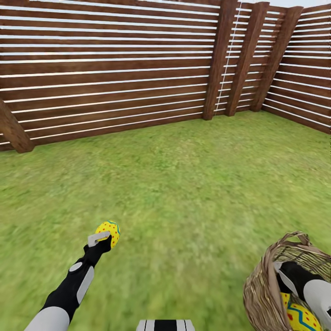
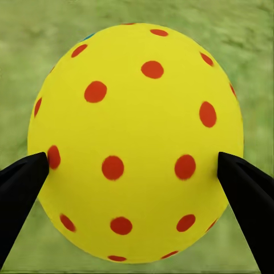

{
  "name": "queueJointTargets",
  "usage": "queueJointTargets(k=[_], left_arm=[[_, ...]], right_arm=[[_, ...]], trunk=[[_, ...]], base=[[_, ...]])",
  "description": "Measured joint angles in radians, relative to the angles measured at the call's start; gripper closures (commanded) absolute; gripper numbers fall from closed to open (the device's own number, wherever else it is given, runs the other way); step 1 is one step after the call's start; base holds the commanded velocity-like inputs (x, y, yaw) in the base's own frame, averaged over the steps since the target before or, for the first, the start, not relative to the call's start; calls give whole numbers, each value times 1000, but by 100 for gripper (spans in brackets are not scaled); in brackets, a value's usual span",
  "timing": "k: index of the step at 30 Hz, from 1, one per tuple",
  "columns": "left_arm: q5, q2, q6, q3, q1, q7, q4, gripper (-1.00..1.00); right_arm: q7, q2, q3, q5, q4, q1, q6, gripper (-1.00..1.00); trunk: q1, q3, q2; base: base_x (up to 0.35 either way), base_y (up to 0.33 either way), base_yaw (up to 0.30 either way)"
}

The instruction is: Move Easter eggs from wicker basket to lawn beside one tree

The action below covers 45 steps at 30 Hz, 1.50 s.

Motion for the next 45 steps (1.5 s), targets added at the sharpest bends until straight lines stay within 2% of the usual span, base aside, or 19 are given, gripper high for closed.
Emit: queueJointTargets(k=[8,15,20,28,33,45], left_arm=[[10,5,23,11,0,1,-11,100],[10,7,23,13,0,1,-115,100],[11,9,23,18,0,0,-154,100],[14,9,25,17,0,-7,-149,100],[28,9,69,16,0,-10,-147,100],[34,5,69,15,1,-11,-140,100]], right_arm=[[0,0,0,0,0,0,0,100],[-1,0,-1,0,0,0,0,100],[-2,0,0,0,0,0,0,100],[-1,0,0,0,0,0,0,100],[-1,0,-1,1,0,0,0,100],[-1,0,-3,0,0,0,0,100]], trunk=[[-4,31,2],[-7,58,3],[-9,77,5],[-13,108,7],[-15,128,8],[-20,174,11]], base=[[0,0,0],[0,0,0],[0,0,0],[0,0,0],[-60,0,0],[-90,0,0]])
